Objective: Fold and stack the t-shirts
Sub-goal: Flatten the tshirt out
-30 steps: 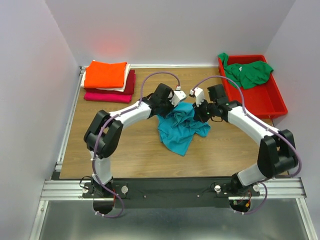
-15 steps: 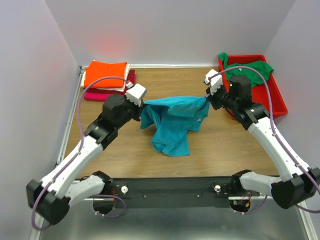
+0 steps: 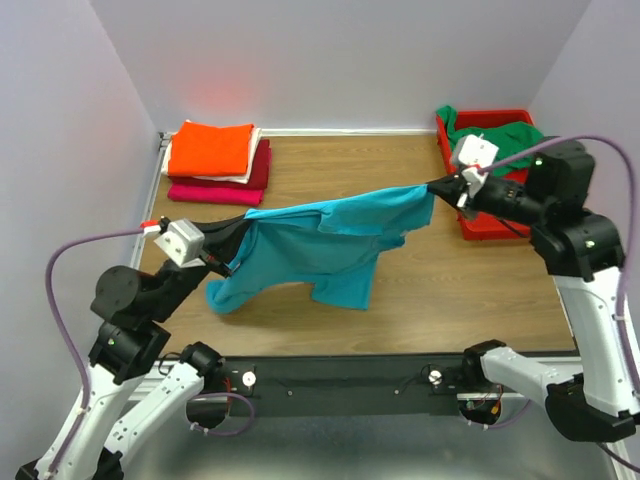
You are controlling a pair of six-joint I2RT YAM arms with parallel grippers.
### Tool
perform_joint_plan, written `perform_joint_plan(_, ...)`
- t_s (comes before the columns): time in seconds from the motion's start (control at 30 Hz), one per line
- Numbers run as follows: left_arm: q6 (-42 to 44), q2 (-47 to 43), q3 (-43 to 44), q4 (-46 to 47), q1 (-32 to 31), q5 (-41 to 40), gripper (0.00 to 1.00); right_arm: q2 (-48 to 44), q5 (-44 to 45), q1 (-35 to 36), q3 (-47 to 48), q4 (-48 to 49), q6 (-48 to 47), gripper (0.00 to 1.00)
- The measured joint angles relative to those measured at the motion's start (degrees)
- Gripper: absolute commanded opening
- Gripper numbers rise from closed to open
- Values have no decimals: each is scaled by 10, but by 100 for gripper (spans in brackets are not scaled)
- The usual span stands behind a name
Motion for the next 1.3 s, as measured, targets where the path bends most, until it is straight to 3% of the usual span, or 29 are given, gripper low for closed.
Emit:
perform_joint_plan(0.13, 5, 18, 63, 0, 0, 63, 0, 2, -75, -45, 107, -74, -15, 1)
perform_joint_plan(0.47, -22, 99, 208, 24, 1, 210, 0, 2, -94, -116, 265, -137, -20, 1)
perform_joint_plan(0.6, -43, 95, 206, 47, 1, 239, 0, 11, -100, -123, 307, -152, -20, 1)
perform_joint_plan(0.7, -59, 77, 154, 85, 1, 238, 0, 20, -99, -123, 313, -152, -20, 1)
perform_joint_plan(0.8, -91, 63, 54, 148, 1, 228, 0, 26, -86, -128, 271, -136, -13, 1)
perform_joint_plan(0.97, -162, 130, -104, 211, 12, 153, 0, 39, -35, -134, 62, -12, 27, 1)
perform_joint_plan(1.0, -176, 159, -115, 212, 24, 140, 4, 61, -23, -135, 16, 16, 37, 1)
perform_joint_plan(1.03, -188, 202, -121, 215, 49, 129, 24, 95, -12, -136, -22, 53, 48, 1)
perform_joint_plan(1.1, -206, 316, -103, 219, 99, 106, 38, 194, 2, -136, -44, 112, 70, 2)
perform_joint_plan(1.2, -201, 491, -30, 205, 140, 64, 54, 350, 44, -134, -33, 174, 113, 54)
perform_joint_plan(1.23, -193, 549, 7, 189, 149, 43, 69, 407, 70, -134, -17, 185, 132, 73)
perform_joint_plan(1.3, -175, 640, 83, 145, 156, 5, 85, 476, 109, -134, 10, 196, 158, 84)
